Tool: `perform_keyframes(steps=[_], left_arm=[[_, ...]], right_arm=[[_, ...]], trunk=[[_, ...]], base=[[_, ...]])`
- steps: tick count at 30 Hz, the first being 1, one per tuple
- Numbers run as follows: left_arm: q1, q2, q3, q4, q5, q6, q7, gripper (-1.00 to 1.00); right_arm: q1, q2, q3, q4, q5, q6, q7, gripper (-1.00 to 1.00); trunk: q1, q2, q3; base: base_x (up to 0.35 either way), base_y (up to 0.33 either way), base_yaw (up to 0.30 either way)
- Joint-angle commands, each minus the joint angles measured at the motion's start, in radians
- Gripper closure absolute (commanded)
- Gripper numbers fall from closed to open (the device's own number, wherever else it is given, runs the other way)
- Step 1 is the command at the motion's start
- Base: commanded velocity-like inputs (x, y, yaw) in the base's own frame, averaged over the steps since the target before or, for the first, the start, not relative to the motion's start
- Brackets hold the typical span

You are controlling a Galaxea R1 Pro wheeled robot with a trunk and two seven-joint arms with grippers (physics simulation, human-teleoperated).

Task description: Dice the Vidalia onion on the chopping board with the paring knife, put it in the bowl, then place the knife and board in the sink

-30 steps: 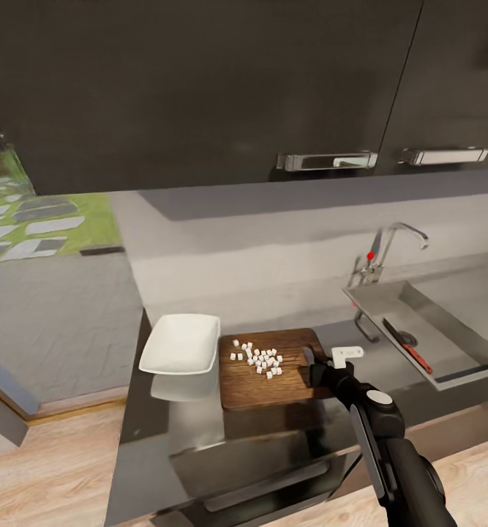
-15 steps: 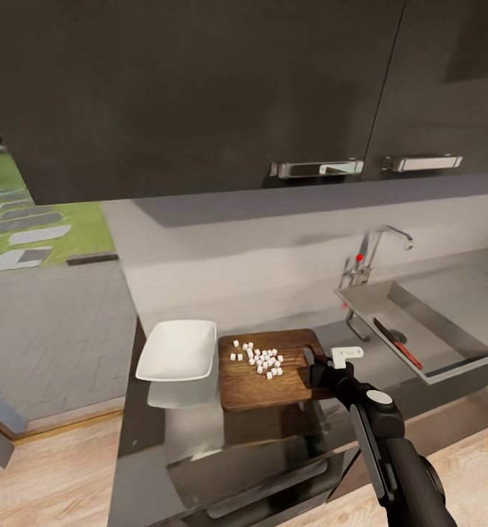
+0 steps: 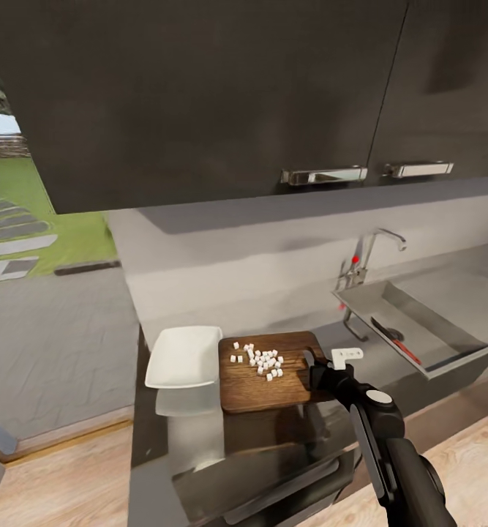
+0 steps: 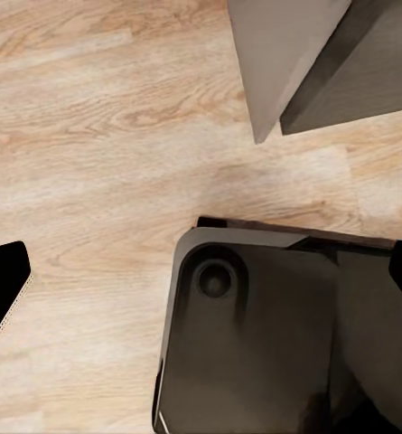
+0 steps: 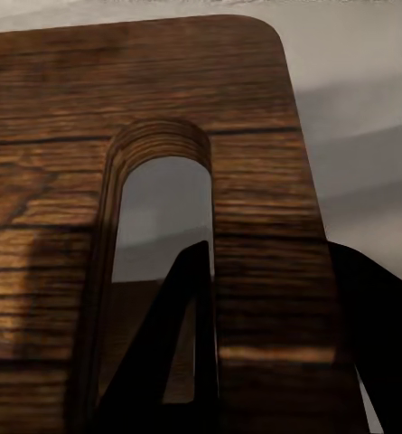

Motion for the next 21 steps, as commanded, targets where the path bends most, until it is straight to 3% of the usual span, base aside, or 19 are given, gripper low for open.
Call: perform_keyframes(steps=[1, 21], left_arm=[[0.0, 0.002, -0.006, -0.001, 0.01, -0.003, 0.008, -1.0], [0.0, 0.002, -0.006, 0.002, 0.01, -0.003, 0.008, -1.0]], right_arm=[[-0.001, 0.001, -0.002, -0.002, 0.007, 0.005, 0.008, 1.0], [-0.001, 0.002, -0.004, -0.002, 0.008, 0.047, 0.008, 1.0]], trunk=[[0.001, -0.002, 0.0], [0.001, -0.002, 0.032]], base=[[0.0, 0.175, -0.1], [0.0, 0.212, -0.085]])
